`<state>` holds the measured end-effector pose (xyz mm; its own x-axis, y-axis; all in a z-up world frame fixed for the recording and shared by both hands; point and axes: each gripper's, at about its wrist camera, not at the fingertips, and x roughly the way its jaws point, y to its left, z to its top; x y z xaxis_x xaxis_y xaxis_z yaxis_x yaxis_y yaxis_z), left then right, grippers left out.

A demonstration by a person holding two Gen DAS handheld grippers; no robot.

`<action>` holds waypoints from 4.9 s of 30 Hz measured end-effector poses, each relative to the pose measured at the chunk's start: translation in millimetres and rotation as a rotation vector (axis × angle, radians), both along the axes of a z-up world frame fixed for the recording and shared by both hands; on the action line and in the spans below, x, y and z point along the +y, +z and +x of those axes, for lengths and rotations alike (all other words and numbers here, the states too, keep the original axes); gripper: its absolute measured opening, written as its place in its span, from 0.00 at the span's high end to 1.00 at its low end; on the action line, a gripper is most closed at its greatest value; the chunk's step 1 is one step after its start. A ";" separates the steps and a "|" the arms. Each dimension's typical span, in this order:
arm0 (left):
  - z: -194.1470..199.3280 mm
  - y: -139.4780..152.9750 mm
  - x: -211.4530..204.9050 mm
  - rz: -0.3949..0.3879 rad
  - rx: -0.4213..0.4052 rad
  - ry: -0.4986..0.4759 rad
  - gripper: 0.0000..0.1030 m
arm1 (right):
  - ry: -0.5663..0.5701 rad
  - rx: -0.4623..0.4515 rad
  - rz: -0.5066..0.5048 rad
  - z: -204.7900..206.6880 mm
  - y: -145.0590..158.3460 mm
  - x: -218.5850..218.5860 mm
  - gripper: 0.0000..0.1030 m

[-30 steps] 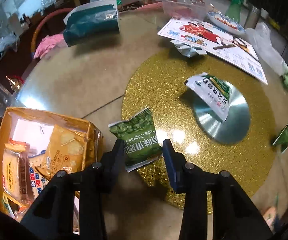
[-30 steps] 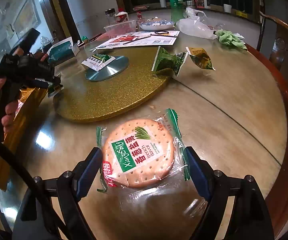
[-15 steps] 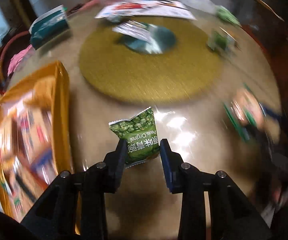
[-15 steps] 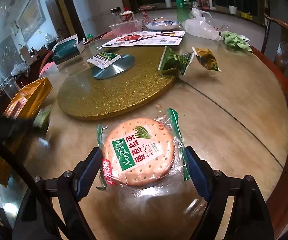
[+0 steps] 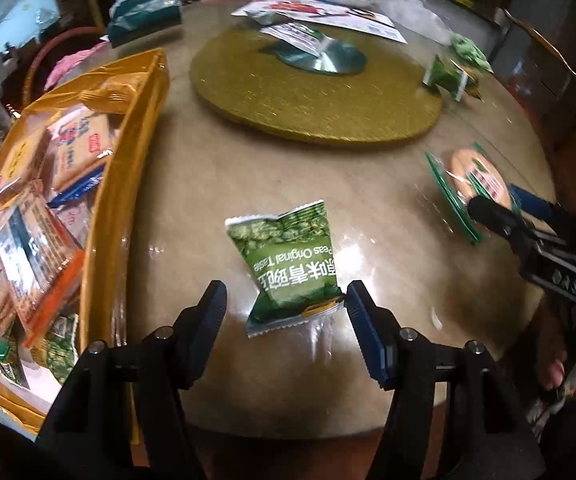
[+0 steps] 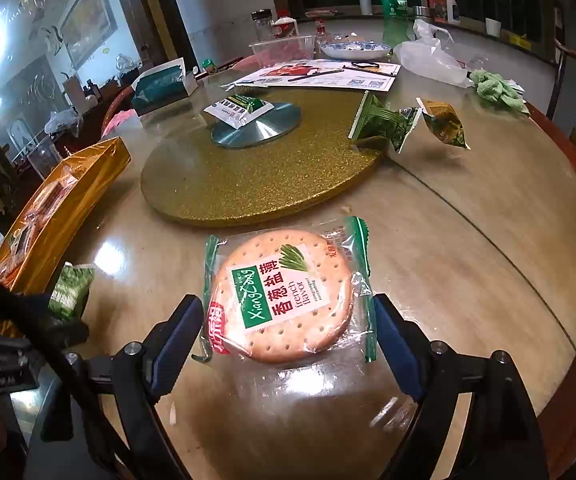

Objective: Organize snacks
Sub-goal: 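Grasp the green pea snack bag with the left tool while the right holds the round pack, then carry both packs over the tray and open both tools to release them, then withdraw both open tools from the tray, then grasp the small green-and-yellow snack packet with the right tool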

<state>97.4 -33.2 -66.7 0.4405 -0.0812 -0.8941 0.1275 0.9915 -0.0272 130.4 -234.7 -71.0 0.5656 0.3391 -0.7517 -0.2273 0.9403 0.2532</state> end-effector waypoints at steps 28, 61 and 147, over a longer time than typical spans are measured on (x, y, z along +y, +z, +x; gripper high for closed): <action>-39.3 27.6 26.0 -0.207 -0.031 0.066 0.63 | -0.017 -0.071 0.075 -9.8 9.4 -8.8 0.33; -51.0 48.3 284.5 -0.157 -0.076 0.494 0.59 | 0.381 -0.010 0.121 40.2 63.6 277.2 0.34; -37.8 40.4 3.7 -0.208 -0.060 0.047 0.19 | -0.002 0.121 0.188 47.5 7.8 -24.5 0.45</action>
